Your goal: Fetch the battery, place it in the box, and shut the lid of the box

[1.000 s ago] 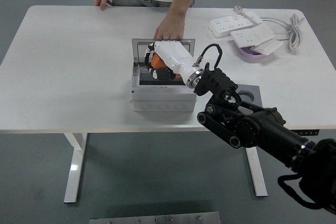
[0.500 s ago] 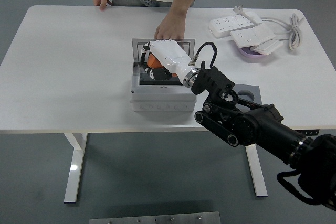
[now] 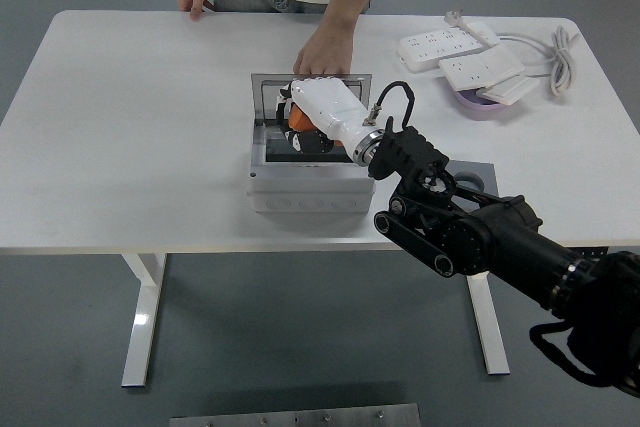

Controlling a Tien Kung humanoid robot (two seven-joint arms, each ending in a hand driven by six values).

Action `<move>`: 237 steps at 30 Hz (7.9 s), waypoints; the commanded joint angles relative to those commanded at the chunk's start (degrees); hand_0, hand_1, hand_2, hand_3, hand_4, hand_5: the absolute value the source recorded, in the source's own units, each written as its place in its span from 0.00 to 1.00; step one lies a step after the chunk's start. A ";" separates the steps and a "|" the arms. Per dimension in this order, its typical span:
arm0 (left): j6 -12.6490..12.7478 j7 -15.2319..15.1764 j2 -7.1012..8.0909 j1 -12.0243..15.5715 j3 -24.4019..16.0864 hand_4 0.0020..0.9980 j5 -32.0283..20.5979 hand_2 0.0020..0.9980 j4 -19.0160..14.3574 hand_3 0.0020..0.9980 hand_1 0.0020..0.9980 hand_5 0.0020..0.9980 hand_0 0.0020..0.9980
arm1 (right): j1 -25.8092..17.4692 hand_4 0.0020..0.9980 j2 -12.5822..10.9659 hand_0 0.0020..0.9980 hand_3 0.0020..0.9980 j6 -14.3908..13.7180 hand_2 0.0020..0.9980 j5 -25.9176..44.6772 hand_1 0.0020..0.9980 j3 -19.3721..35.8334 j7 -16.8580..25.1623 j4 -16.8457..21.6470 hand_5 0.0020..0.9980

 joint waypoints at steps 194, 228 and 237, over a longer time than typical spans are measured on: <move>1.01 0.09 -0.46 1.55 -0.86 0.66 0.06 0.57 -0.13 0.56 0.71 0.04 0.64 | 2.92 1.00 -8.88 0.22 0.83 16.53 0.59 15.68 0.55 -1.23 -18.63 18.22 1.00; 1.19 -0.11 -1.52 2.81 -0.21 0.66 -1.60 0.57 -0.25 0.56 0.71 0.04 0.64 | -12.03 1.00 -15.14 0.50 0.76 38.80 0.63 17.44 0.60 32.39 -34.16 32.66 1.00; 1.11 -0.31 -1.98 3.32 0.26 0.66 -2.45 0.57 -0.26 0.56 0.71 0.04 0.64 | -18.73 1.00 -17.01 0.63 0.71 35.86 0.71 27.86 0.65 48.72 -23.12 30.87 1.00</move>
